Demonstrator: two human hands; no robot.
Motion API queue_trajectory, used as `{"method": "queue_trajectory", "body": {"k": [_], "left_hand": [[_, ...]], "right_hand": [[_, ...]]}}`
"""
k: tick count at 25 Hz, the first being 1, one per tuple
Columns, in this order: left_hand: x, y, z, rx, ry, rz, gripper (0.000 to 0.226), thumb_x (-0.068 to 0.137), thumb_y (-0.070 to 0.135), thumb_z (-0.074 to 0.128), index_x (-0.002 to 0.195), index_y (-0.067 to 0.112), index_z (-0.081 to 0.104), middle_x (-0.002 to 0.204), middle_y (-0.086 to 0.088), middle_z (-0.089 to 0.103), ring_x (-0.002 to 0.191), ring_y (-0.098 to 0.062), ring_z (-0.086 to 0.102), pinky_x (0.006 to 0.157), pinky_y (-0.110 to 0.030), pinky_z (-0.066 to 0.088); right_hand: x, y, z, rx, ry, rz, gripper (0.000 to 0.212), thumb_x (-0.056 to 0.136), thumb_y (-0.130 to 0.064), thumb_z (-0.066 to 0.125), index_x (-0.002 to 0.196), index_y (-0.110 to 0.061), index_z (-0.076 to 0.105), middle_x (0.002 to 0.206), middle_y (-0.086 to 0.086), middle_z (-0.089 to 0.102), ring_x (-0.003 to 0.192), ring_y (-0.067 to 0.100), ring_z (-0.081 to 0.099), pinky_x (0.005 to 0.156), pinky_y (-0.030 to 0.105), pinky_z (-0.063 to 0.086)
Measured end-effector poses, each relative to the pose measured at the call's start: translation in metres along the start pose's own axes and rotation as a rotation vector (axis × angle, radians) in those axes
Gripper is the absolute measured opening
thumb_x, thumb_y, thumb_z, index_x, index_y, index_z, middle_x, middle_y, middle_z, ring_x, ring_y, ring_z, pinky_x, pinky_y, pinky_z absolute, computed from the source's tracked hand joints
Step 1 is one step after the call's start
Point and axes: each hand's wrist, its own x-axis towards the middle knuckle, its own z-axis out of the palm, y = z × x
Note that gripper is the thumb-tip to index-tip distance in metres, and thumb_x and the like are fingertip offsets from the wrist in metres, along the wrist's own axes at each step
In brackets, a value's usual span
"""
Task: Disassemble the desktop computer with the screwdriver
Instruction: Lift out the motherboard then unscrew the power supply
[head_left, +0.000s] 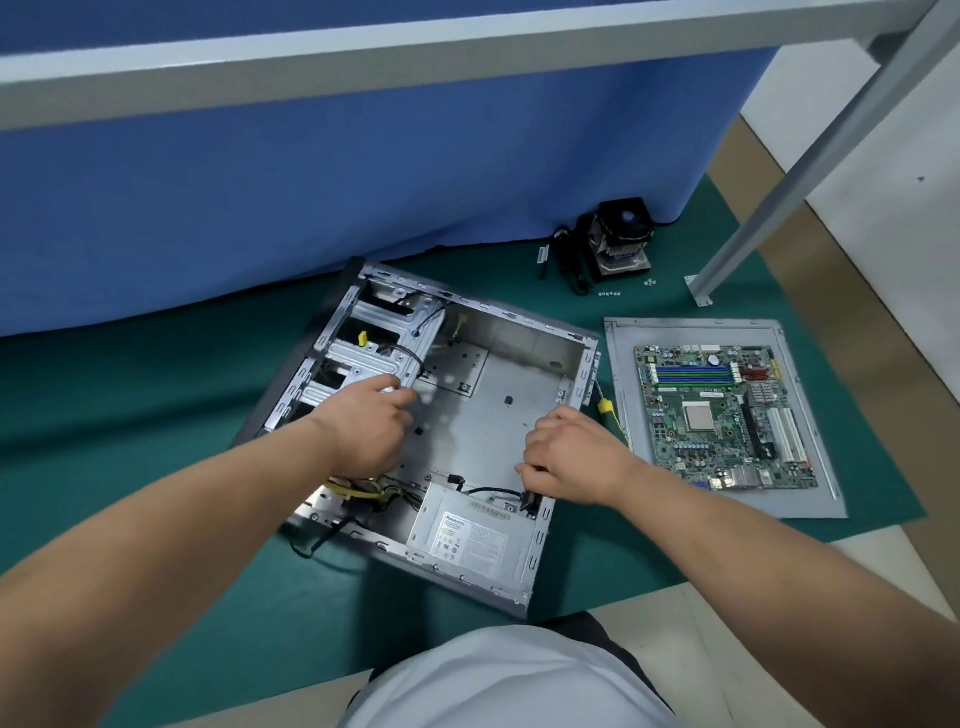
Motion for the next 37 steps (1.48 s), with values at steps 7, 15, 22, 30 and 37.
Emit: {"method": "queue_trajectory", "body": {"k": [7, 15, 22, 30, 37], "left_hand": [[-0.003, 0.029, 0.009, -0.077, 0.061, -0.114, 0.058, 0.098, 0.047, 0.028, 0.094, 0.020, 0.079, 0.096, 0.004, 0.074, 0.113, -0.022, 0.055, 0.126, -0.041, 0.015], [0.001, 0.044, 0.006, -0.130, 0.071, -0.166, 0.061, 0.100, 0.047, 0.025, 0.090, 0.017, 0.078, 0.088, 0.001, 0.074, 0.097, -0.022, 0.055, 0.113, -0.040, 0.028], [0.004, 0.038, 0.009, -0.149, 0.101, -0.140, 0.065, 0.098, 0.051, 0.020, 0.077, 0.020, 0.073, 0.075, 0.006, 0.068, 0.086, -0.018, 0.054, 0.107, -0.037, 0.030], [0.003, 0.039, 0.009, -0.161, 0.098, -0.136, 0.067, 0.100, 0.051, 0.019, 0.079, 0.021, 0.076, 0.073, 0.006, 0.067, 0.084, -0.017, 0.057, 0.106, -0.035, 0.032], [0.039, 0.065, -0.032, -0.897, -0.041, -0.432, 0.052, 0.105, 0.060, 0.031, 0.122, 0.024, 0.064, 0.113, -0.003, 0.071, 0.106, -0.026, 0.064, 0.101, -0.040, 0.045]], "right_hand": [[0.027, 0.035, -0.024, -0.121, -0.141, -0.077, 0.043, 0.101, -0.040, 0.042, 0.077, -0.019, 0.071, 0.083, -0.009, 0.064, 0.084, 0.014, 0.053, 0.111, 0.032, 0.033], [0.039, 0.042, -0.033, -0.048, -0.180, -0.075, 0.016, 0.097, -0.041, 0.053, 0.099, -0.025, 0.053, 0.090, -0.005, 0.061, 0.094, 0.020, 0.055, 0.105, 0.033, 0.039], [0.017, 0.014, -0.007, 0.505, -0.081, 0.748, 0.100, 0.095, -0.031, 0.063, 0.162, -0.030, -0.012, 0.171, 0.004, -0.008, 0.143, 0.043, 0.038, 0.108, 0.045, 0.044], [0.025, 0.000, -0.007, 0.597, -0.083, 0.857, 0.035, 0.098, -0.015, 0.051, 0.126, -0.008, 0.032, 0.091, 0.009, 0.058, 0.073, 0.026, 0.062, 0.055, 0.034, 0.045], [0.021, -0.008, -0.003, 0.677, -0.067, 0.867, 0.051, 0.103, -0.018, 0.045, 0.144, -0.013, 0.015, 0.081, 0.005, 0.053, 0.065, 0.019, 0.054, 0.053, 0.033, 0.038]]}}
